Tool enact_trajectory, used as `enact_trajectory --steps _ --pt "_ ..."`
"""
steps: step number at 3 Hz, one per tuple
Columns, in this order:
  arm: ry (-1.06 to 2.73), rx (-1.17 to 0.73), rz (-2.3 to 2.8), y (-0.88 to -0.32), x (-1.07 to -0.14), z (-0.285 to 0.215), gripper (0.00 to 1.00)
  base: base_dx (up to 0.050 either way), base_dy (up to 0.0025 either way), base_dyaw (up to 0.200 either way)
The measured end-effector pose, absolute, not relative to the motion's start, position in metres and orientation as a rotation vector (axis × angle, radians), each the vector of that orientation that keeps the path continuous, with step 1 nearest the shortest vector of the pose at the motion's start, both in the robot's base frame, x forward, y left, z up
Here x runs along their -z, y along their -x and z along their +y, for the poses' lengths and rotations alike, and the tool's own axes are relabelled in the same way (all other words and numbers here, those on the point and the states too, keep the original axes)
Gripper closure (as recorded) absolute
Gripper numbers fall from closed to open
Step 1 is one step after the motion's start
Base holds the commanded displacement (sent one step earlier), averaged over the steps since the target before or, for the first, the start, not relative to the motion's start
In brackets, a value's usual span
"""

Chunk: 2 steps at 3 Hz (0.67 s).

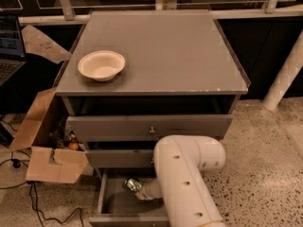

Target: Pick green can from bottom drawer and place on counter

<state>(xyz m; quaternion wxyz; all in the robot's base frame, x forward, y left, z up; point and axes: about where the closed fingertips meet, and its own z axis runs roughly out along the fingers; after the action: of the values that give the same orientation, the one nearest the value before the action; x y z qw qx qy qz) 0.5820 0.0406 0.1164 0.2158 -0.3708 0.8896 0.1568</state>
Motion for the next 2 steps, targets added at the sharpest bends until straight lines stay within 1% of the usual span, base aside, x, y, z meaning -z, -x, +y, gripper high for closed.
enact_trajectory --steps 1,2 --pt "1.161 -0.534 2.358 -0.57 -0.134 0.034 1.0 0.0 0.0 0.0" --pt "1.178 -0.643 2.319 -0.551 -0.15 0.026 1.0 0.0 0.0 0.0"
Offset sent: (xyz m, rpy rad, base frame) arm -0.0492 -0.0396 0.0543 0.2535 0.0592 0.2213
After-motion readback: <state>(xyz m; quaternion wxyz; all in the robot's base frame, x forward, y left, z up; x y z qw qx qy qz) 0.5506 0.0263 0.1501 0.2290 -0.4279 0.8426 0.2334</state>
